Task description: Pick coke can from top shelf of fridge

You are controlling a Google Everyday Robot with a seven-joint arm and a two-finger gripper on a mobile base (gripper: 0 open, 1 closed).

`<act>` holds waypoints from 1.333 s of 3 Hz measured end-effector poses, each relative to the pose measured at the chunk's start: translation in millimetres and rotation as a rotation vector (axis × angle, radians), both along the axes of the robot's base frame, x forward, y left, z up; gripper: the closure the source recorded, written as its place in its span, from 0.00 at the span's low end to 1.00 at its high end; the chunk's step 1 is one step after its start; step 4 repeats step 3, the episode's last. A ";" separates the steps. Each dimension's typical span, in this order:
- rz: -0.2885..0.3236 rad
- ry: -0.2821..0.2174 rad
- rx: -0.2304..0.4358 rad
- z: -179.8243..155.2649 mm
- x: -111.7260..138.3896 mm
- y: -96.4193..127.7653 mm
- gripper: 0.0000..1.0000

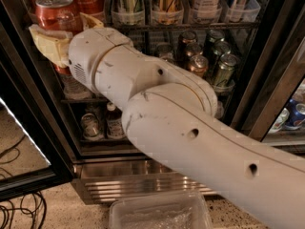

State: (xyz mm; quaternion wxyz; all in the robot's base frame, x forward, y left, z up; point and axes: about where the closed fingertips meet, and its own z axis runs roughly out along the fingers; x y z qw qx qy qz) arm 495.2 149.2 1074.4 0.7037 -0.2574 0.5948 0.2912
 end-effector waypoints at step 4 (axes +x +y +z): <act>-0.069 0.081 0.009 -18.0 -54.4 5.8 1.00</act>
Offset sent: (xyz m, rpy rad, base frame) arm -0.1141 -0.0302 -0.0373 0.0285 0.1655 -0.1324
